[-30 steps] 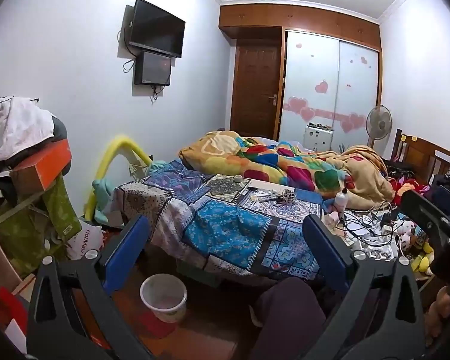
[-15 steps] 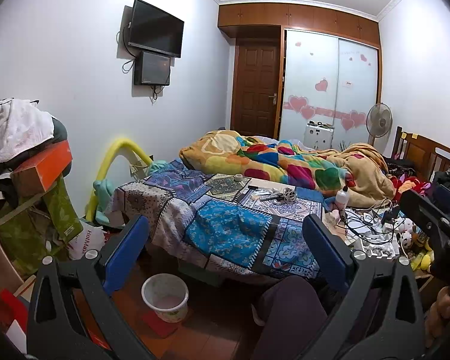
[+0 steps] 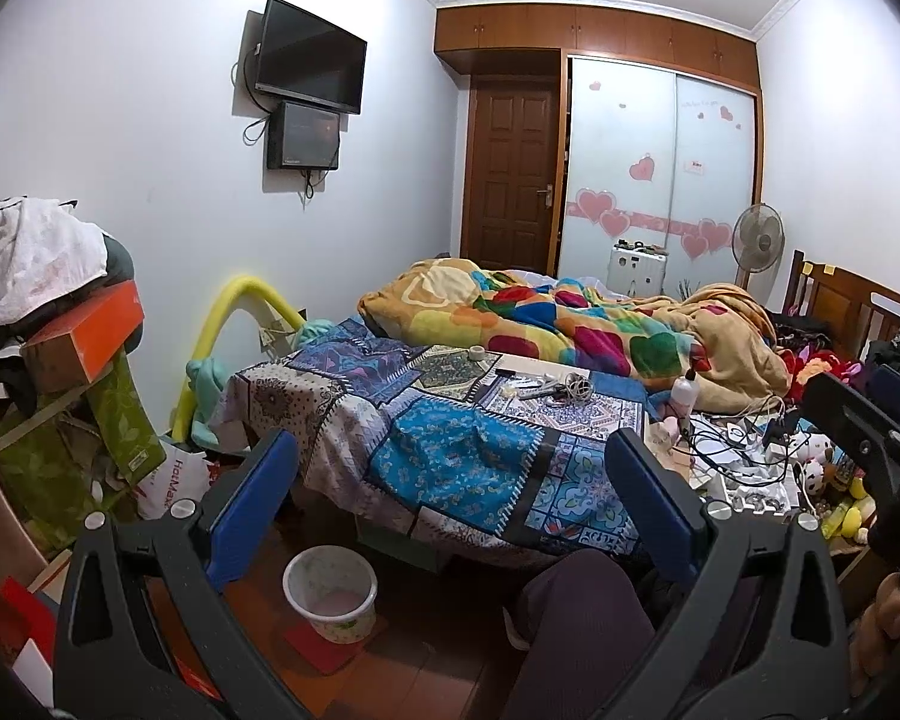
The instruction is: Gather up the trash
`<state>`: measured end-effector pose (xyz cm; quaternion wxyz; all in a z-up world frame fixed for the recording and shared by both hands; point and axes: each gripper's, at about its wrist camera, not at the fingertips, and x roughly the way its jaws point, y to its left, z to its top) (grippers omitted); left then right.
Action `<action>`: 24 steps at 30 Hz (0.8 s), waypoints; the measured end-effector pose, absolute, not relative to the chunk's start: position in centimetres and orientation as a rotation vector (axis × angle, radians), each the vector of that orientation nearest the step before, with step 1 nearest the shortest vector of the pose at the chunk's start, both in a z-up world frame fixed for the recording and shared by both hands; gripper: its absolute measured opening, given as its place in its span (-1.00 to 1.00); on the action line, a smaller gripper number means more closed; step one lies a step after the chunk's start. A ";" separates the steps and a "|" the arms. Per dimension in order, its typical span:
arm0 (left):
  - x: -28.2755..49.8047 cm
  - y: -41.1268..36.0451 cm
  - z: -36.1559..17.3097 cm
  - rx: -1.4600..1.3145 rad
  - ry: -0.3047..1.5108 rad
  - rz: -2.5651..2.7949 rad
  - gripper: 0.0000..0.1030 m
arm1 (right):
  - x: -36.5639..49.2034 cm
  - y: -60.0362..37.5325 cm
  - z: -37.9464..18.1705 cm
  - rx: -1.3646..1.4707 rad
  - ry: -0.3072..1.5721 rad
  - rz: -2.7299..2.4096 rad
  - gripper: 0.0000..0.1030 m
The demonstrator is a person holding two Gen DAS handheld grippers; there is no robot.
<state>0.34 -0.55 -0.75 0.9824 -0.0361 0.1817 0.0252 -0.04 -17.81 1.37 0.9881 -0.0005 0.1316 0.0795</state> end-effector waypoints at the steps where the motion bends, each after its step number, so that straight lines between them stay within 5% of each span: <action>1: 0.2 -0.4 -0.7 -0.070 0.364 0.050 1.00 | 0.0 -17.8 1.4 -0.001 0.265 0.160 1.00; 24: 0.3 -0.1 -0.7 -0.072 0.364 0.049 1.00 | -0.1 -17.6 1.2 0.008 0.267 0.162 1.00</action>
